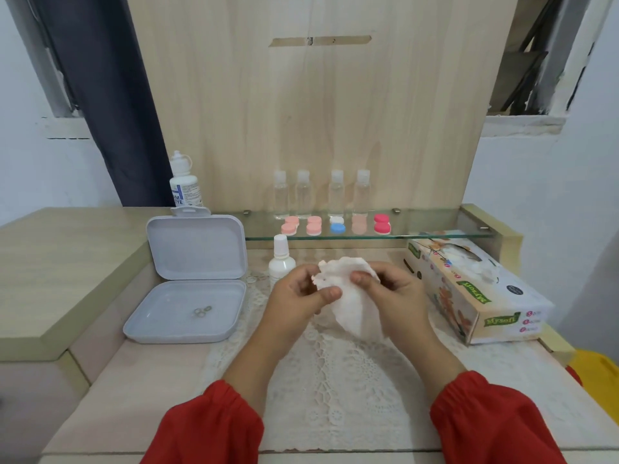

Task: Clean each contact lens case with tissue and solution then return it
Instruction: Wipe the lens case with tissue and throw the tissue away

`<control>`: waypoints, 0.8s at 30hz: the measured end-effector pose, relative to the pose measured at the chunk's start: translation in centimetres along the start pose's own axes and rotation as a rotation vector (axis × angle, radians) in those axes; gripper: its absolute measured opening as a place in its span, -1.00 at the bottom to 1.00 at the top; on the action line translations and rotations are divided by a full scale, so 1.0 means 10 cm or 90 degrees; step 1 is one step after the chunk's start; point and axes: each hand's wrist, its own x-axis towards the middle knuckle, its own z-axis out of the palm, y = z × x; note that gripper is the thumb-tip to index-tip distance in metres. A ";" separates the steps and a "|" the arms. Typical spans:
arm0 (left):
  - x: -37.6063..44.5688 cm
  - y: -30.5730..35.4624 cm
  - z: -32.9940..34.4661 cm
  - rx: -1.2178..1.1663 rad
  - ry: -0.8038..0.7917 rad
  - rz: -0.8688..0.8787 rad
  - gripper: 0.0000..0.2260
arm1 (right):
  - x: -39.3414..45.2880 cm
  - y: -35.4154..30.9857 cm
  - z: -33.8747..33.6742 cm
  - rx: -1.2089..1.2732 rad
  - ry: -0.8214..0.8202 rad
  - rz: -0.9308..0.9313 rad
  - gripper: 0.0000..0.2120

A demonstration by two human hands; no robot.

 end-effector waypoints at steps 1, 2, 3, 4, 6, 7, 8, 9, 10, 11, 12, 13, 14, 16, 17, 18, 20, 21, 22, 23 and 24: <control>0.00 0.00 -0.04 0.008 0.007 0.003 -0.86 | -0.01 0.01 0.02 0.017 -0.011 0.010 -0.76; 0.00 0.00 -0.09 0.011 0.013 0.006 -0.90 | -0.01 0.02 0.02 0.032 -0.021 0.017 -0.80; -0.01 0.01 -0.12 0.001 0.025 0.009 -0.92 | 0.00 0.03 0.01 0.036 -0.029 0.017 -0.83; -0.01 0.02 -0.15 -0.016 0.052 0.010 -0.93 | 0.00 0.04 -0.01 0.022 -0.032 0.018 -0.86; -0.01 0.04 -0.22 -0.012 0.147 0.034 -0.91 | 0.00 0.09 -0.09 -0.048 -0.030 0.031 -0.89; 0.00 0.04 -0.25 0.017 0.201 0.062 -0.88 | 0.00 0.12 -0.13 -0.085 -0.029 0.054 -0.92; 0.00 0.03 -0.29 0.062 0.249 0.097 -0.84 | 0.00 0.15 -0.17 -0.125 -0.038 0.084 -0.94; 0.00 0.01 -0.31 0.119 0.280 0.131 -0.81 | 0.01 0.19 -0.21 -0.181 -0.061 0.106 -0.93; -0.01 0.00 -0.32 0.189 0.291 0.164 -0.79 | 0.02 0.22 -0.23 -0.251 -0.096 0.121 -0.88; -0.01 -0.02 -0.33 0.266 0.281 0.197 -0.79 | 0.03 0.25 -0.24 -0.324 -0.137 0.127 -0.81; -0.02 -0.06 -0.32 0.342 0.254 0.225 -0.80 | 0.03 0.27 -0.24 -0.386 -0.177 0.129 -0.75; -0.02 -0.10 -0.31 0.407 0.218 0.242 -0.79 | 0.04 0.27 -0.23 -0.433 -0.211 0.127 -0.69; -0.03 -0.13 -0.29 0.460 0.172 0.241 -0.79 | 0.04 0.28 -0.22 -0.470 -0.235 0.121 -0.64; -0.04 -0.18 -0.25 0.529 0.073 0.220 -0.79 | 0.04 0.29 -0.19 -0.512 -0.260 0.097 -0.62; -0.04 -0.20 -0.22 0.552 0.027 0.212 -0.80 | 0.04 0.30 -0.19 -0.520 -0.264 0.085 -0.64; -0.05 -0.20 -0.20 0.572 -0.016 0.201 -0.80 | 0.04 0.31 -0.19 -0.522 -0.264 0.071 -0.66; -0.05 -0.20 -0.17 0.623 -0.087 0.172 -0.81 | 0.05 0.33 -0.19 -0.525 -0.259 0.052 -0.71; -0.05 -0.21 -0.17 0.646 -0.106 0.162 -0.81 | 0.05 0.34 -0.19 -0.525 -0.256 0.048 -0.72; -0.05 -0.21 -0.17 0.662 -0.113 0.157 -0.81 | 0.05 0.34 -0.19 -0.525 -0.253 0.047 -0.73; -0.05 -0.22 -0.16 0.674 -0.115 0.155 -0.80 | 0.05 0.35 -0.18 -0.526 -0.251 0.048 -0.74; -0.06 -0.22 -0.16 0.689 -0.116 0.160 -0.79 | 0.06 0.35 -0.18 -0.528 -0.249 0.049 -0.74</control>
